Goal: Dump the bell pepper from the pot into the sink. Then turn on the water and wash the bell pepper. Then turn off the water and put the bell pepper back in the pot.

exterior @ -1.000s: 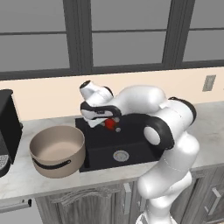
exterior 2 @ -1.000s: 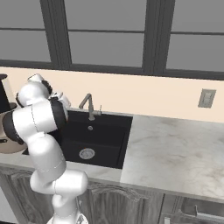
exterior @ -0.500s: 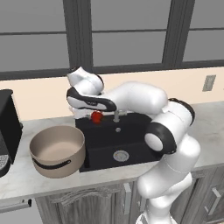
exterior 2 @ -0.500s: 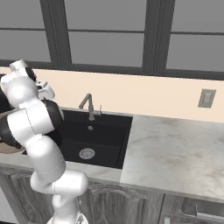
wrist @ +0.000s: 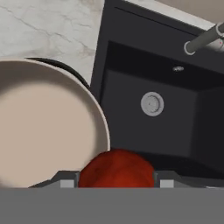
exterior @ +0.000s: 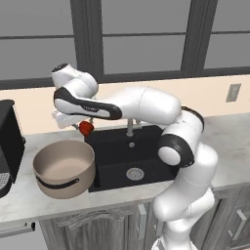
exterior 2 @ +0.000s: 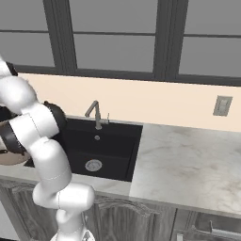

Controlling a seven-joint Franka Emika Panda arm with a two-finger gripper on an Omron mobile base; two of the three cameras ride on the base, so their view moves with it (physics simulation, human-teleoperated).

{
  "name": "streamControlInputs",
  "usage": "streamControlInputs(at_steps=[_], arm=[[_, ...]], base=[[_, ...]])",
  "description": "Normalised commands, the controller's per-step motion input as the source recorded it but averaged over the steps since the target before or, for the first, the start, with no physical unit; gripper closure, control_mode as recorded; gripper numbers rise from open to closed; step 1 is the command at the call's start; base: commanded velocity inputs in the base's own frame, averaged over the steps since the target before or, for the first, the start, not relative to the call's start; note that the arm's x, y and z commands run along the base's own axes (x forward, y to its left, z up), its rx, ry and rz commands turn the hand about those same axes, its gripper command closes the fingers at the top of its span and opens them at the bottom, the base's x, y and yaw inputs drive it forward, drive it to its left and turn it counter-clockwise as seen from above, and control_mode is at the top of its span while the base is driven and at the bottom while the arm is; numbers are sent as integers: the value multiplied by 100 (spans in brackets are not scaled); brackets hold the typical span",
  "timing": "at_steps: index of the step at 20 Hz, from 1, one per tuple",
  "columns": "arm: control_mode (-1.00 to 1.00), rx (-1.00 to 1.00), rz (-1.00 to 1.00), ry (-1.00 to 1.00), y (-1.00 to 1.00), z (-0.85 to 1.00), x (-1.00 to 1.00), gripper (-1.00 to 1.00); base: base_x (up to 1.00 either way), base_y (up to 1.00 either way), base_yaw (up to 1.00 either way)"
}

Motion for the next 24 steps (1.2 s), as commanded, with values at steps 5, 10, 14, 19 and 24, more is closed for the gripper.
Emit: streamControlInputs(at_steps=[5, 10, 14, 19, 24], arm=[[-100, 5, 0, 2, 72, 4, -14, 100], [-100, 5, 0, 5, 52, -7, 0, 100], [-100, 0, 0, 4, 25, -44, 0, 100], [-100, 0, 0, 4, 2, -72, -5, 100], [-100, 1, 0, 3, 0, -75, -2, 100]], base=[[0, 0, 0], [0, 0, 0], [0, 0, 0], [0, 0, 0], [0, 0, 0]])
